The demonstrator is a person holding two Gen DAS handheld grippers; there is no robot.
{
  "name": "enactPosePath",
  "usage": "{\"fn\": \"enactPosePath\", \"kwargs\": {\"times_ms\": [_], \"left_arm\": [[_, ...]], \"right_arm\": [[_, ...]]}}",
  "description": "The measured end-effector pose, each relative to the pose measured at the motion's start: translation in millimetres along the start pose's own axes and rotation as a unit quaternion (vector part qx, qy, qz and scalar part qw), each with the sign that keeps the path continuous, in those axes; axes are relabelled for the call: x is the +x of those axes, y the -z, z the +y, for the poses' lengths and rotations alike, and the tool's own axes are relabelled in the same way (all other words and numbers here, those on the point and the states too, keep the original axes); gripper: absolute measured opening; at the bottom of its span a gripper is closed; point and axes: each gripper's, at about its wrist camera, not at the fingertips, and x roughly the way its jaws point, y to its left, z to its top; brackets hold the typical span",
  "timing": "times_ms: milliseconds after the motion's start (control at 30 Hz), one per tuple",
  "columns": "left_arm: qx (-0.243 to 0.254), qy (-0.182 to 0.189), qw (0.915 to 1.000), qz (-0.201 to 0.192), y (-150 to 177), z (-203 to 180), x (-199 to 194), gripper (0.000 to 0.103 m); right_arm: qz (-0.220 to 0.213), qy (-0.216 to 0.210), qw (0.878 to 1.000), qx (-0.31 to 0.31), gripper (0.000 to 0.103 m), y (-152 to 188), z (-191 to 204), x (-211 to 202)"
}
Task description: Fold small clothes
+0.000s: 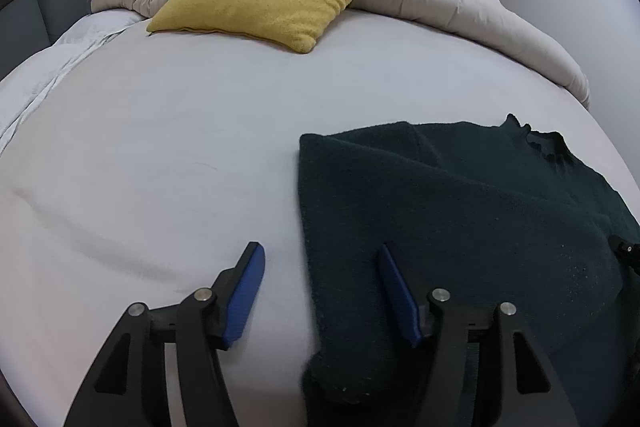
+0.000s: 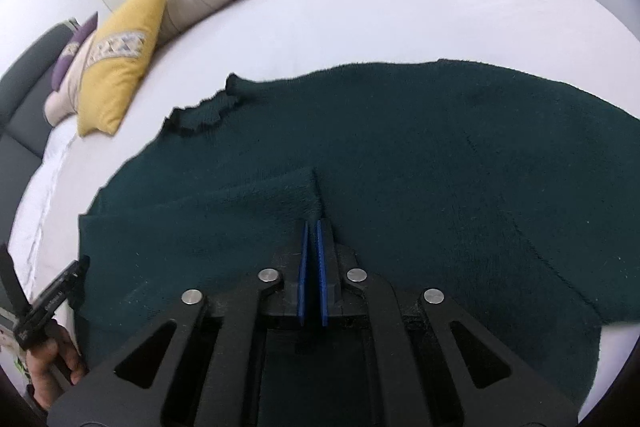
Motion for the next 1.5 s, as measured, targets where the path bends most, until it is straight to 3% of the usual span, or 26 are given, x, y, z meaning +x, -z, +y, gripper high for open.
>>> {"fn": "enactPosePath", "kwargs": {"times_ms": [133,233,267,400,533,600,667,767,833,900,1000,1033,1067,1133,1200,1267,1333,1400,1500], "left_arm": [[0.002,-0.01,0.9999,0.002,-0.8,-2.5,-5.6,0.065],[-0.001,-0.019,0.9998,-0.003,3.6,-8.6,-24.1,0.065],[0.006,-0.011,0.9999,-0.01,6.1,-15.1,-33.1,0.065],[0.027,0.024,0.9991,-0.02,18.4,-45.2,-57.7,0.065],[0.018,0.087,0.9961,0.005,34.6,-74.1,-67.1,0.065],[0.016,0.11,0.9937,0.019,41.7,-86.1,-67.2,0.065],[0.025,0.121,0.9919,0.03,50.5,-100.0,-68.0,0.065],[0.032,0.132,0.9896,0.047,59.8,-116.7,-66.8,0.065],[0.037,0.139,0.988,0.056,63.9,-125.7,-66.7,0.065],[0.042,0.142,0.9873,0.059,64.9,-130.3,-67.1,0.065],[0.038,0.148,0.9864,0.061,65.4,-132.7,-67.6,0.065],[0.033,0.15,0.9862,0.062,65.3,-131.2,-67.8,0.065],[0.029,0.152,0.9859,0.065,65.2,-129.7,-67.5,0.065],[0.018,0.159,0.9848,0.068,62.6,-125.0,-66.9,0.065],[0.007,0.165,0.9838,0.071,60.3,-119.1,-65.0,0.065],[-0.008,0.174,0.982,0.073,59.2,-111.8,-65.3,0.065],[-0.018,0.179,0.9812,0.071,56.2,-104.7,-65.3,0.065],[-0.027,0.183,0.9803,0.07,55.0,-97.9,-66.1,0.065],[-0.043,0.195,0.9774,0.069,52.4,-86.4,-66.3,0.065]], "right_arm": [[-0.025,-0.001,0.999,0.026,0.02,-4.2,-12.2,-26.3],[-0.07,-0.008,0.996,0.057,0.06,-1.7,-43.2,-70.5],[-0.09,-0.008,0.993,0.072,0.065,3.3,-58.5,-88.8],[-0.13,-0.004,0.974,0.183,0.065,27.8,-148.6,-150.8],[-0.164,-0.002,0.923,0.348,0.064,77.9,-261.4,-202.5],[-0.176,0.0,0.898,0.402,0.054,99.9,-299.6,-219.3],[-0.195,-0.008,0.88,0.432,0.045,112.8,-325.4,-234.6],[-0.216,-0.006,0.859,0.465,0.044,118.1,-346.4,-247.2],[-0.221,-0.005,0.851,0.476,0.044,114.4,-354.8,-246.8],[-0.225,0.004,0.852,0.472,0.041,105.2,-362.7,-243.5],[-0.227,0.012,0.852,0.472,0.024,90.0,-382.1,-239.7],[-0.221,0.019,0.857,0.465,0.011,82.2,-386.3,-237.4],[-0.212,0.032,0.864,0.456,0.007,74.0,-387.4,-235.5],[-0.196,0.065,0.88,0.428,0.007,57.9,-378.9,-237.8],[-0.197,0.077,0.906,0.366,0.007,33.1,-352.7,-243.3],[-0.188,0.086,0.941,0.267,0.007,5.8,-297.2,-241.4],[-0.172,0.103,0.971,0.128,0.006,-20.2,-218.5,-230.6],[-0.15,0.107,0.983,0.01,0.006,-30.7,-142.8,-210.7],[-0.112,0.108,0.978,-0.137,0.006,-14.3,-33.6,-166.3]]}}
